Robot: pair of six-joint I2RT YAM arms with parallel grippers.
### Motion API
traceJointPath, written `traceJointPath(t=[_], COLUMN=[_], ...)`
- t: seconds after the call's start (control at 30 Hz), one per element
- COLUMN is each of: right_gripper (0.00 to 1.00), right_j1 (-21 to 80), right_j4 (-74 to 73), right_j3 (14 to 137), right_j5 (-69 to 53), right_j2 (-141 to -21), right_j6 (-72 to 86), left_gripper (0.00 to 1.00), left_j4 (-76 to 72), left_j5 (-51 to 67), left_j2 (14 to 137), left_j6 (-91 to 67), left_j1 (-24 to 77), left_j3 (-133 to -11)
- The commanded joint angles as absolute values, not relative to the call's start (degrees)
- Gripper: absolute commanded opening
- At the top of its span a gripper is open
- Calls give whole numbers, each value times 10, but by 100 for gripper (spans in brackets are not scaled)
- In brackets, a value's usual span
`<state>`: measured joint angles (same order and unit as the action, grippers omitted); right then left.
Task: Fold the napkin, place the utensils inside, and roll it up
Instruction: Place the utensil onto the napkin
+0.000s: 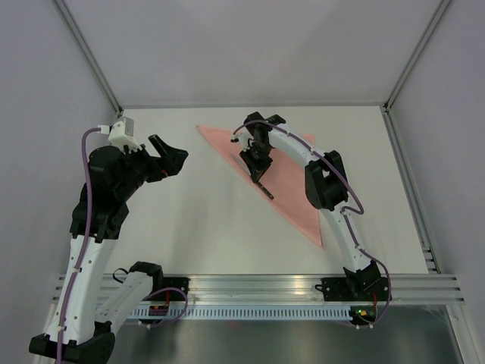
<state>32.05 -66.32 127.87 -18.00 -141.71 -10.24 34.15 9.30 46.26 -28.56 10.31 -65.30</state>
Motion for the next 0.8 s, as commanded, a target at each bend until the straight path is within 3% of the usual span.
traceJointPath(t=[0.0, 0.33, 0.77], right_gripper=[0, 1, 31], right_j1=[324, 325, 324], right_j4=[-685, -678, -674], right_j3=[1295, 1290, 1291], right_j5=[-120, -116, -127], right_j2=[-1423, -1434, -1414], right_j6=[-65, -58, -52], left_gripper=[99, 99, 99], left_j4=[340, 337, 338], left_j5=[96, 94, 91], left_j2=[463, 463, 464], left_j6=[-280, -279, -273], left_j1=[101, 100, 101], left_j3=[-659, -653, -654])
